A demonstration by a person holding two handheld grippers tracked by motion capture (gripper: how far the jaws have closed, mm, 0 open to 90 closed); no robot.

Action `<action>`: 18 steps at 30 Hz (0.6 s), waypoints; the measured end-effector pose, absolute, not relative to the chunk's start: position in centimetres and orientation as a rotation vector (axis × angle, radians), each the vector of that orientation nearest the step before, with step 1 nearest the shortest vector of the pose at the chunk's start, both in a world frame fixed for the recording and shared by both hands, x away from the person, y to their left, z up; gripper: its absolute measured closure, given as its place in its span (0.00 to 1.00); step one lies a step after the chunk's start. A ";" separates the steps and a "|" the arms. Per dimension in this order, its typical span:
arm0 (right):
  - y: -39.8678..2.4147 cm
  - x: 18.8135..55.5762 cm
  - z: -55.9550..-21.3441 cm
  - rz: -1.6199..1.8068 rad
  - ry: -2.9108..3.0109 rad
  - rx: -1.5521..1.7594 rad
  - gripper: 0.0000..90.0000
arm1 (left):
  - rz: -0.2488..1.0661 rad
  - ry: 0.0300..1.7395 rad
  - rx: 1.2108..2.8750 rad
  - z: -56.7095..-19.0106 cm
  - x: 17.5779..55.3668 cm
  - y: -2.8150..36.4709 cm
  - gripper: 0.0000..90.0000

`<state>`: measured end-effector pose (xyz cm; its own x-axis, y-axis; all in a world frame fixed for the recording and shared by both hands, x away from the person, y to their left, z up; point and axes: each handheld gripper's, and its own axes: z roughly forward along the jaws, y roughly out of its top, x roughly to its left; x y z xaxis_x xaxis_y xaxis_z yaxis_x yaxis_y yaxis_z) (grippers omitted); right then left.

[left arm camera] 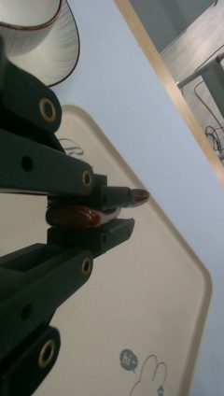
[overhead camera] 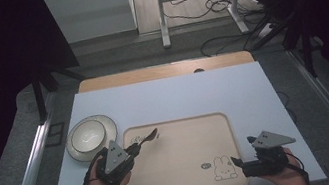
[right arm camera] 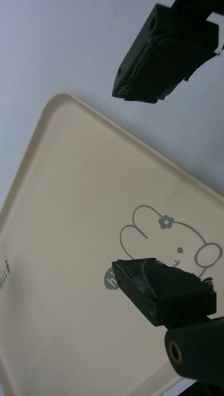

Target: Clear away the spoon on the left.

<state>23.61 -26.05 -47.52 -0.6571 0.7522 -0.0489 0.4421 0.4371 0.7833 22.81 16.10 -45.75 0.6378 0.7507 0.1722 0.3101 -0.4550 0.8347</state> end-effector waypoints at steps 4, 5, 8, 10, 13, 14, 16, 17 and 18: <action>-26.1 23.6 -47.5 1.085 2.300 1.012 0.16 | 0.685 0.813 2.079 -46.3 22.6 15.7 0.94; -26.1 23.6 -47.5 1.085 2.300 1.012 0.16 | 0.685 0.810 2.086 -46.4 22.5 15.6 0.94; -26.1 23.6 -47.5 1.084 2.303 1.012 0.16 | 0.680 0.807 2.099 -46.7 22.5 15.4 0.94; -26.1 23.6 -47.5 1.085 2.302 1.010 0.16 | 0.682 0.804 2.109 -46.9 22.6 15.3 0.94; -26.1 23.6 -47.5 1.085 2.302 1.009 0.16 | 0.687 0.803 2.120 -47.1 22.6 15.3 0.94; -26.1 23.6 -47.5 1.084 2.301 1.009 0.16 | 0.687 0.802 2.123 -47.1 22.6 15.3 0.94; -26.1 23.6 -47.5 1.082 2.302 1.008 0.16 | 0.686 0.795 2.131 -47.3 22.6 15.1 0.94; -26.0 23.6 -47.5 1.081 2.302 1.008 0.16 | 0.689 0.789 2.139 -47.5 22.5 15.0 0.94; -26.0 23.6 -47.5 1.081 2.303 1.007 0.16 | 0.689 0.780 2.151 -47.6 22.4 14.8 0.94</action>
